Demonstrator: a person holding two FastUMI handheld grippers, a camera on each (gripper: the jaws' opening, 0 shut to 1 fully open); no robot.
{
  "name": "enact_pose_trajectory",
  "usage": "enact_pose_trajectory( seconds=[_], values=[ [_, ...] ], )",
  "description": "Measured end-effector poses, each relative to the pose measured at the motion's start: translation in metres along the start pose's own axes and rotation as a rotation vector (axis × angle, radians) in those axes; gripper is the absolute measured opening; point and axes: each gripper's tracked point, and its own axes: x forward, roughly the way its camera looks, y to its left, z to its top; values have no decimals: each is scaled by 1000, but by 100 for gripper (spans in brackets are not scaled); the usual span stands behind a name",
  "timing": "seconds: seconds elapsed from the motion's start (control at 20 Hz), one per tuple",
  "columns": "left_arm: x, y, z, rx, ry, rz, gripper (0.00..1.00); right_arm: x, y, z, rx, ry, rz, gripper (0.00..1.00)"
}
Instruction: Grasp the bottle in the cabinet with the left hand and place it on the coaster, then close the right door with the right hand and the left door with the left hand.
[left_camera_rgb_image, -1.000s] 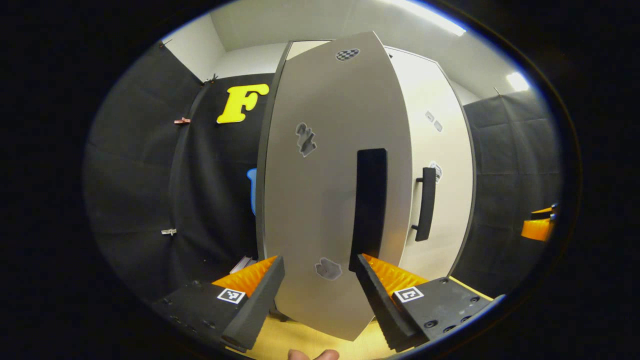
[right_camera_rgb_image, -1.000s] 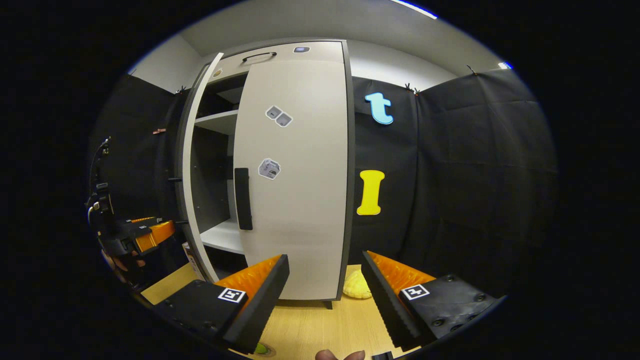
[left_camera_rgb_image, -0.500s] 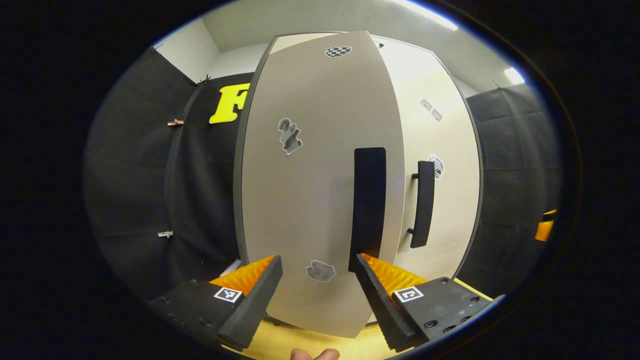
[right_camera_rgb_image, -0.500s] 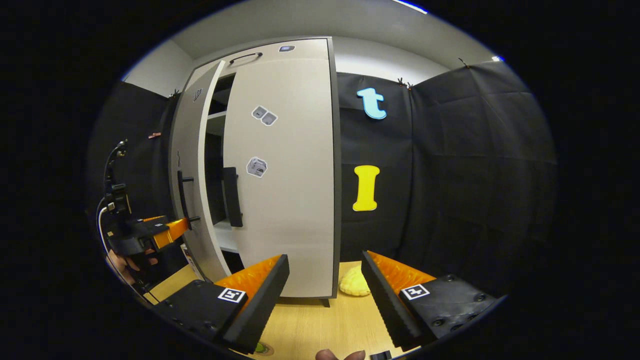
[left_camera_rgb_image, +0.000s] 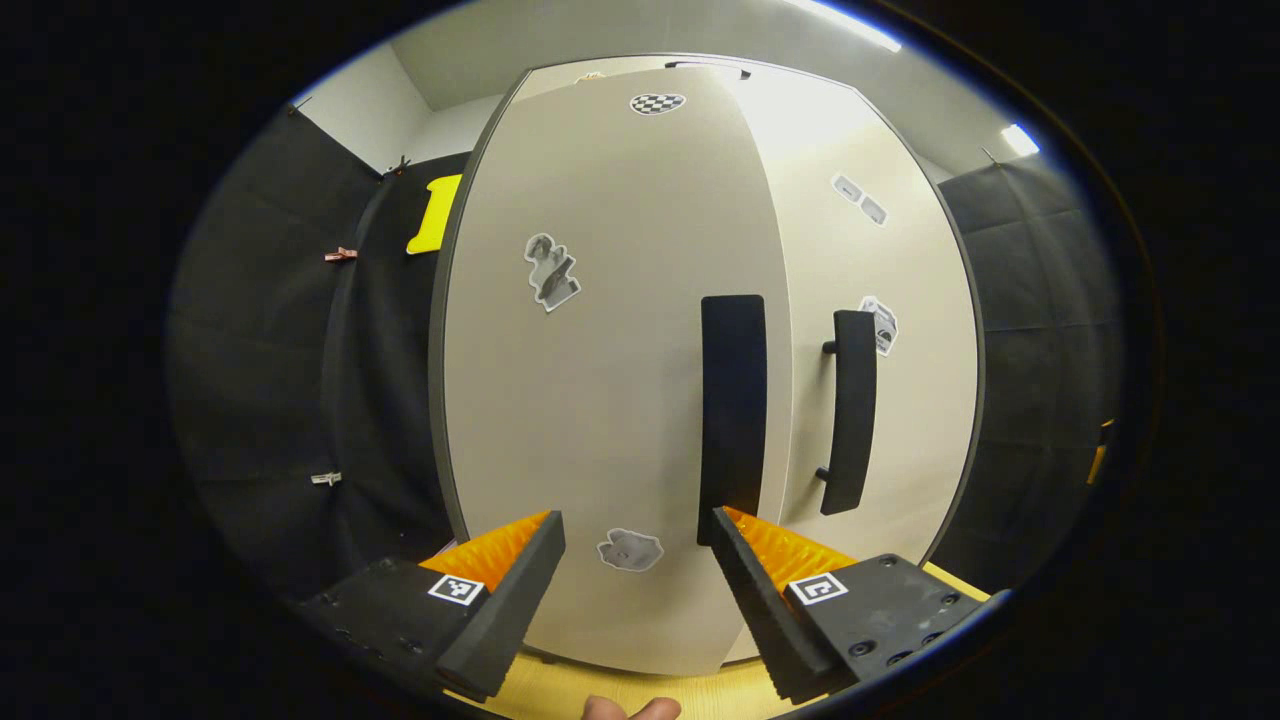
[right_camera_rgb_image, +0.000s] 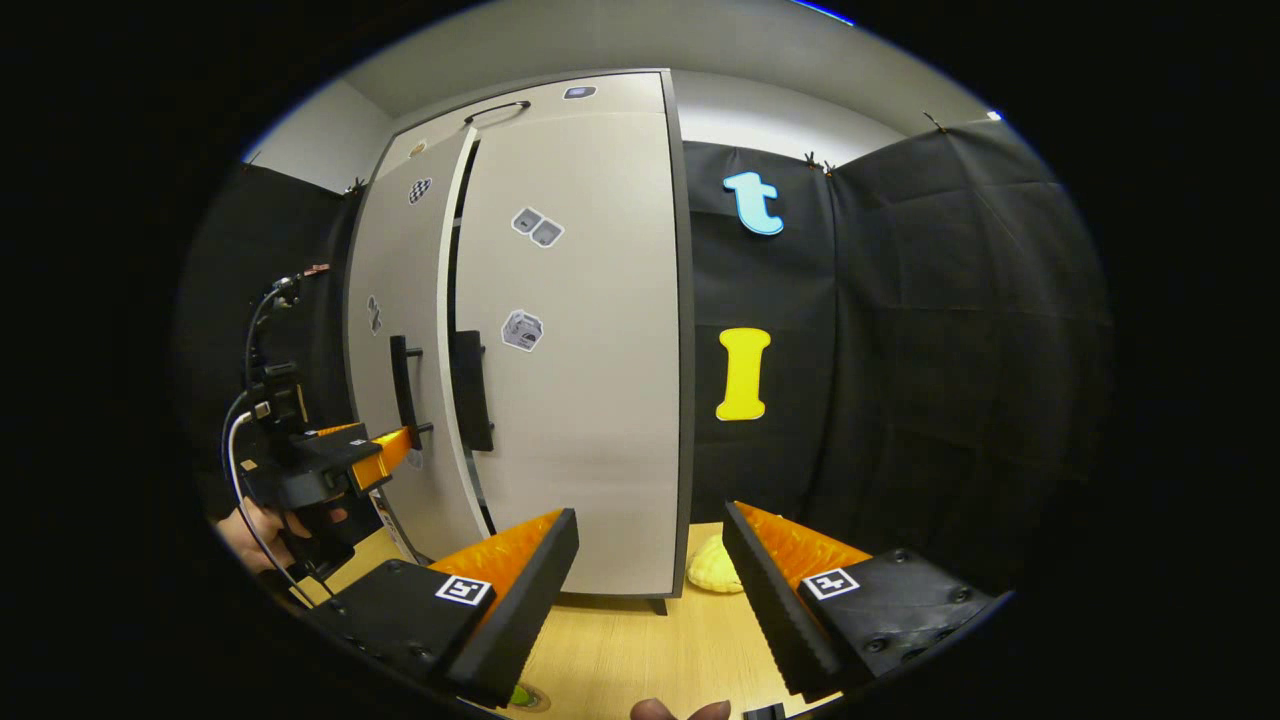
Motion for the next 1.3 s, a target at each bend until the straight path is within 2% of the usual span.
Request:
enact_pose_trajectory(
  seconds=[0.15,0.3,0.4,0.45,0.7,0.95,1.3],
  values=[
    [-1,1,1,3,3,-6,92,2,2,1,1,0,1,97],
    [-6,-1,-1,10,20,-25,95,2,7,4,7,-7,4,97],
    [-20,-2,-2,12,26,-33,92,0,11,6,12,-11,6,97],
    [-26,-4,-1,9,27,-40,95,-1,14,8,15,-15,10,97],
    [-58,-1,10,12,4,-46,95,-8,31,12,7,-29,25,97],
    [-95,9,23,63,-20,-31,95,-18,47,17,7,-43,37,97],
    [-150,16,37,80,-39,-24,94,-35,67,26,6,-77,44,97]
  ],
)
